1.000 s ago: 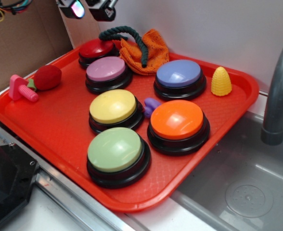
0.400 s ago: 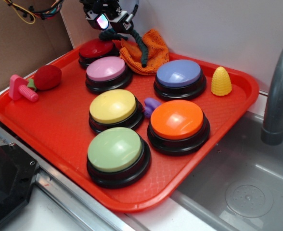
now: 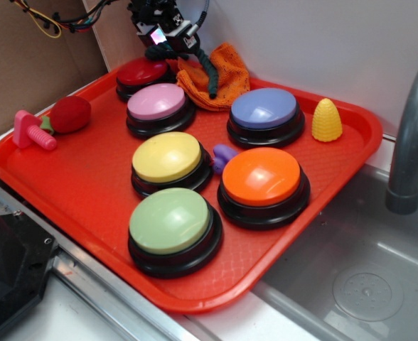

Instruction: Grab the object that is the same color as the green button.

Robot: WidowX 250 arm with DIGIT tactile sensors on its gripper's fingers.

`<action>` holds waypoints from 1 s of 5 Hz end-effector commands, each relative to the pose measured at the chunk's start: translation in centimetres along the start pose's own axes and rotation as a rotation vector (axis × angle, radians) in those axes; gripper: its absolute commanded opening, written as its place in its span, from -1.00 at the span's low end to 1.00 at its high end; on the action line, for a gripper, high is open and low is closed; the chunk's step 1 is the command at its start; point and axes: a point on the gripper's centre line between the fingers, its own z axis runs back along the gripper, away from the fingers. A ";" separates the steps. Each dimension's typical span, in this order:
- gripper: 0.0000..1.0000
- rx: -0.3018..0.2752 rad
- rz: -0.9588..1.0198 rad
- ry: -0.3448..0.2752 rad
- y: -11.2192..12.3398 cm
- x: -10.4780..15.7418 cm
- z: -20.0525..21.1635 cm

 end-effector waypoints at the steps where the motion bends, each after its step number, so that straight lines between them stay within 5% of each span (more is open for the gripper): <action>1: -0.87 0.004 -0.030 -0.047 0.9 1.5 2.1; 4: -1.00 -0.051 -0.017 -0.047 1.3 1.4 2.8; 5: -1.00 0.043 0.043 -0.037 0.7 1.0 4.2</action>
